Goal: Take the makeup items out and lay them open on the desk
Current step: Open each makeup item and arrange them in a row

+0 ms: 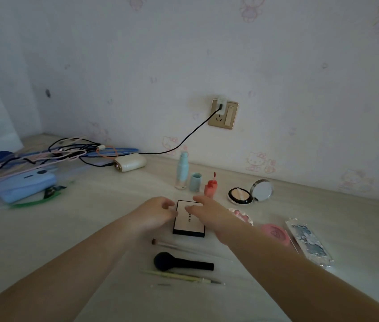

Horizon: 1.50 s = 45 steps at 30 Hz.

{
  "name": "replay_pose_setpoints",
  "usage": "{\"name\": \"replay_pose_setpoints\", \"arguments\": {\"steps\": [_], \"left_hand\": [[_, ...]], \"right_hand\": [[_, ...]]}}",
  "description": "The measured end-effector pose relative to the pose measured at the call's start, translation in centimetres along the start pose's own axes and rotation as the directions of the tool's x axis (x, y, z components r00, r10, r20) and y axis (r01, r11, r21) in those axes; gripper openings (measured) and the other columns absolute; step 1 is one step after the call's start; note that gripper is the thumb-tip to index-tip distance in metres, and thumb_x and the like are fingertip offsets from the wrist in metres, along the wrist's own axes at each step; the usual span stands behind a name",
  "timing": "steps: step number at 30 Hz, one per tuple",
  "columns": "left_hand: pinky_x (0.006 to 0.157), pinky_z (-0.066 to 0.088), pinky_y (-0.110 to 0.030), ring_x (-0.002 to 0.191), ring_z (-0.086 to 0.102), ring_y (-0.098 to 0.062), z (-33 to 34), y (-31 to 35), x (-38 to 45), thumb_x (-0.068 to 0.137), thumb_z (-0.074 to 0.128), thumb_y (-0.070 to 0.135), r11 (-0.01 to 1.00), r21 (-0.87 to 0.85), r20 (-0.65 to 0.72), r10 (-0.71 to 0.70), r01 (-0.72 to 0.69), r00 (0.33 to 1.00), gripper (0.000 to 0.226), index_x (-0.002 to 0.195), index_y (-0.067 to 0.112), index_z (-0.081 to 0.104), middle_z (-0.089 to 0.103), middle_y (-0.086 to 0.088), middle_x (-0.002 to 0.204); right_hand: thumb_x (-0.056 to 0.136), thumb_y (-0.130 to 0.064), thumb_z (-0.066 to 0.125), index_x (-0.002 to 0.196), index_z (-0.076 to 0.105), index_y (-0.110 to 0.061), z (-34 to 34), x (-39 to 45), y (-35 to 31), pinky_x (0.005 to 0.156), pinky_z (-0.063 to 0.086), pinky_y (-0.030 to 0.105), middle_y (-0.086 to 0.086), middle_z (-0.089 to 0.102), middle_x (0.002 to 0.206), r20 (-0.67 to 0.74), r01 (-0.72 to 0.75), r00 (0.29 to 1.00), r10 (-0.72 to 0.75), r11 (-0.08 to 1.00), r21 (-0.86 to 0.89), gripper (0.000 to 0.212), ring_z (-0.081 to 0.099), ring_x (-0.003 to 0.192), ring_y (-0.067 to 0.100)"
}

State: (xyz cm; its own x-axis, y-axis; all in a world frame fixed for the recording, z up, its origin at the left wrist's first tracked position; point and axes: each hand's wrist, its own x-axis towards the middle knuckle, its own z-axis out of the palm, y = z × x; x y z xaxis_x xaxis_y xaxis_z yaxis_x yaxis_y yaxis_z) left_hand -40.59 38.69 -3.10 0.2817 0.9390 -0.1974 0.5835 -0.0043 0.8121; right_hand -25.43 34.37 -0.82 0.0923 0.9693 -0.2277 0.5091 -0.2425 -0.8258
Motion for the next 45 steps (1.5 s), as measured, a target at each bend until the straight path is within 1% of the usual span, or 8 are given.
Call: {"name": "replay_pose_setpoints", "arguments": {"steps": [4, 8, 13, 17, 22, 29, 41, 45], "left_hand": [[0.099, 0.043, -0.029, 0.113, 0.058, -0.016, 0.6, -0.5, 0.3, 0.079, 0.057, 0.021, 0.994, 0.091, 0.016, 0.060, -0.061, 0.998, 0.044, 0.122, 0.012, 0.061, 0.064, -0.003, 0.122], [0.099, 0.045, -0.032, 0.114, 0.059, -0.019, 1.2, -1.7, 1.6, 0.068, 0.050, 0.025, 0.990, 0.068, 0.048, 0.123, -0.126, 0.991, 0.056, 0.121, 0.011, 0.062, 0.066, -0.006, 0.120], [0.096, 0.050, -0.033, 0.107, 0.063, -0.010, 1.0, 0.8, -1.2, 0.078, 0.039, -0.005, 0.952, -0.252, -0.001, 0.178, -0.173, 0.984, 0.056, 0.115, 0.026, 0.066, 0.069, 0.008, 0.113], [0.082, 0.055, -0.025, 0.091, 0.066, 0.004, 1.3, 2.0, -2.3, 0.086, 0.042, -0.007, 0.837, -0.502, -0.110, 0.187, -0.217, 0.976, 0.053, 0.094, 0.038, 0.068, 0.066, 0.028, 0.100], [0.073, 0.055, -0.023, 0.090, 0.068, -0.004, 1.7, 3.1, -2.7, 0.093, 0.050, 0.007, 0.719, -0.670, -0.088, 0.171, -0.185, 0.981, 0.029, 0.101, 0.026, 0.071, 0.073, 0.007, 0.102], [0.084, 0.054, -0.046, 0.099, 0.064, -0.019, 3.6, 5.2, -2.6, 0.091, 0.058, 0.019, 0.593, -0.797, 0.016, 0.203, -0.110, 0.979, 0.022, 0.113, 0.017, 0.060, 0.069, -0.005, 0.100], [0.071, 0.053, -0.037, 0.098, 0.067, -0.024, 9.9, 10.4, -1.6, 0.098, 0.045, 0.028, 0.621, -0.768, 0.016, 0.260, -0.155, 0.965, 0.026, 0.117, 0.022, 0.062, 0.073, -0.005, 0.101], [0.056, 0.046, -0.028, 0.061, 0.064, -0.010, 12.5, 12.8, -1.5, 0.100, 0.040, 0.029, 0.630, -0.760, 0.027, 0.278, -0.161, 0.960, 0.030, 0.114, 0.017, 0.063, 0.071, 0.005, 0.069]], "right_hand": [[0.093, -0.028, 0.051, 0.145, 0.031, -0.022, 0.7, 0.0, -0.2, 0.086, 0.034, 0.021, 0.003, 0.036, 0.147, -0.009, -0.022, 1.000, 0.022, 1.000, -0.007, 0.056, 0.043, 0.100, 0.011], [0.092, -0.027, 0.053, 0.144, 0.033, -0.024, 1.4, 0.2, 0.2, 0.086, 0.035, 0.023, 0.006, 0.038, 0.146, -0.083, -0.003, 0.997, 0.004, 1.000, 0.010, 0.056, 0.046, 0.121, 0.020], [0.085, -0.030, 0.059, 0.139, 0.041, -0.026, 2.0, 0.4, 0.1, 0.088, 0.045, 0.028, 0.004, 0.049, 0.136, -0.124, 0.031, 0.992, -0.021, 0.996, 0.079, 0.057, 0.052, 0.113, 0.019], [0.084, -0.028, 0.059, 0.139, 0.041, -0.029, 1.7, 0.2, -0.8, 0.080, 0.047, 0.026, 0.000, 0.053, 0.128, -0.142, 0.050, 0.990, -0.022, 0.979, 0.199, 0.057, 0.054, 0.100, 0.015], [0.082, -0.022, 0.057, 0.133, 0.047, -0.026, 0.5, -0.1, -1.2, 0.089, 0.052, 0.036, 0.004, 0.056, 0.123, -0.183, 0.117, 0.982, -0.047, 0.912, 0.394, 0.052, 0.060, 0.105, 0.021], [0.088, -0.025, 0.061, 0.117, 0.051, -0.028, -2.4, -0.9, -0.7, 0.088, 0.054, 0.040, 0.003, 0.061, 0.118, -0.195, 0.139, 0.981, -0.019, 0.771, 0.622, 0.031, 0.063, 0.103, 0.020], [0.090, -0.032, 0.056, 0.118, 0.059, -0.021, -9.1, -2.2, 2.1, 0.089, 0.054, 0.043, 0.002, 0.068, 0.102, -0.328, 0.205, 0.941, -0.081, 0.908, 0.365, 0.031, 0.067, 0.094, 0.020], [0.084, -0.041, 0.053, 0.123, 0.056, -0.025, -11.5, -2.7, 3.0, 0.089, 0.054, 0.044, 0.004, 0.064, 0.111, -0.348, 0.185, 0.935, -0.070, 0.933, 0.310, 0.042, 0.065, 0.097, 0.021]]}}
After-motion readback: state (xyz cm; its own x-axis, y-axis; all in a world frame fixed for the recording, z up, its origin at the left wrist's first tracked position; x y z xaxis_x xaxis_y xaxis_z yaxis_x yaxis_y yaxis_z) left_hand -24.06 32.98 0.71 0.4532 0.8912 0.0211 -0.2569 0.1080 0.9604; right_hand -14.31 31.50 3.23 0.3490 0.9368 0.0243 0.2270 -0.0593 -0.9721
